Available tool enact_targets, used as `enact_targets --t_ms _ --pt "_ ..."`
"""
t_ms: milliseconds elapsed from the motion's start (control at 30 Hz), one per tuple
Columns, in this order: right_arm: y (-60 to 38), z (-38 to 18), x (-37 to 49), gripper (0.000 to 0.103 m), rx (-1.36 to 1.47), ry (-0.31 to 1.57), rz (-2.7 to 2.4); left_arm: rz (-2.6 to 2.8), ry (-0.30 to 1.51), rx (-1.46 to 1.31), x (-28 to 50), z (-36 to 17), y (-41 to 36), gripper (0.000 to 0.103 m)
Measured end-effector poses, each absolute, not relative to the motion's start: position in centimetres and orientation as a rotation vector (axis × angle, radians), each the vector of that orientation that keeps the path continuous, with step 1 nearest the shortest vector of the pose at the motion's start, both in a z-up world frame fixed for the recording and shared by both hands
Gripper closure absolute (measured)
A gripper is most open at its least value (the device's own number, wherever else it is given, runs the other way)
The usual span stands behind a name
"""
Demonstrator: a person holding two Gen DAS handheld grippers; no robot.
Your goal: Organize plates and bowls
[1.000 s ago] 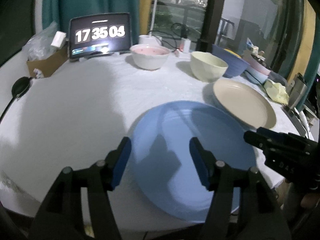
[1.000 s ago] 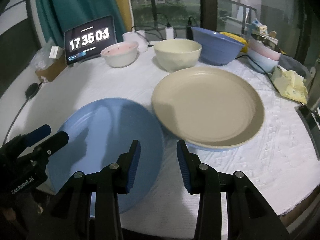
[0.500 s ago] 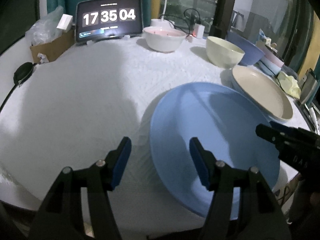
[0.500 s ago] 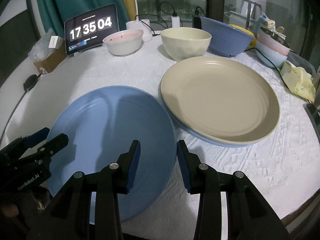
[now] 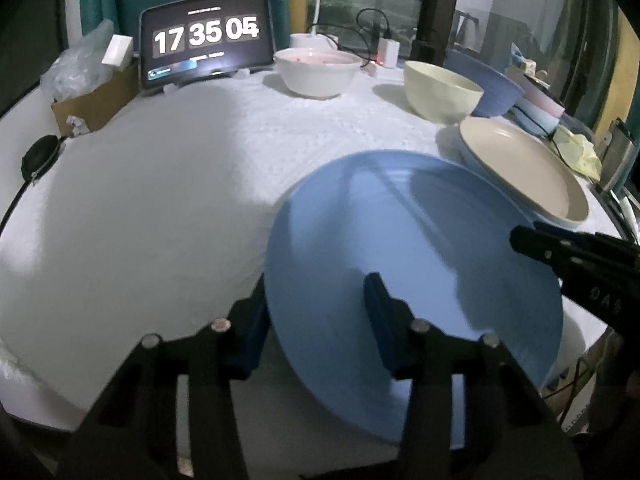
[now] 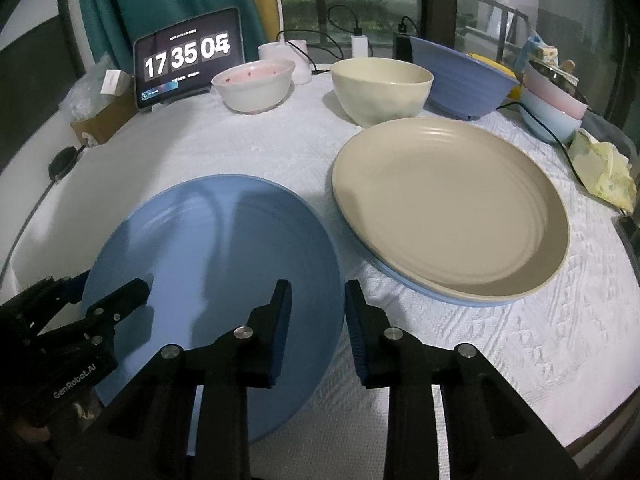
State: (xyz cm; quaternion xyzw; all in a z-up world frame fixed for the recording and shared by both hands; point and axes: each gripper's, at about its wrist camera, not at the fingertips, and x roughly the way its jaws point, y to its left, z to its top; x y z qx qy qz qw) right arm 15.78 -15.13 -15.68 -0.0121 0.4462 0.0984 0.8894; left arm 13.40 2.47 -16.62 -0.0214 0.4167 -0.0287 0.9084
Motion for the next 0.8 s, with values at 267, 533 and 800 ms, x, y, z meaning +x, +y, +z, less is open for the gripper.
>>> enact_targets --t_ms 267,533,800 --pt "-15.1 -14.7 15.3 0.078 -0.033 0.895 0.214 -0.054 0.832 -0.038 12.8 -15.6 2.5 0.058" --pt "-15.7 -13.3 15.1 0.078 -0.021 0.859 0.206 -0.065 0.799 -0.033 12.6 -14.0 2.0 0.057" --pt "-17.3 -12.3 15.0 0.078 0.008 0.834 0.193 -0.084 0.785 -0.014 12.7 -12.7 0.5 0.057"
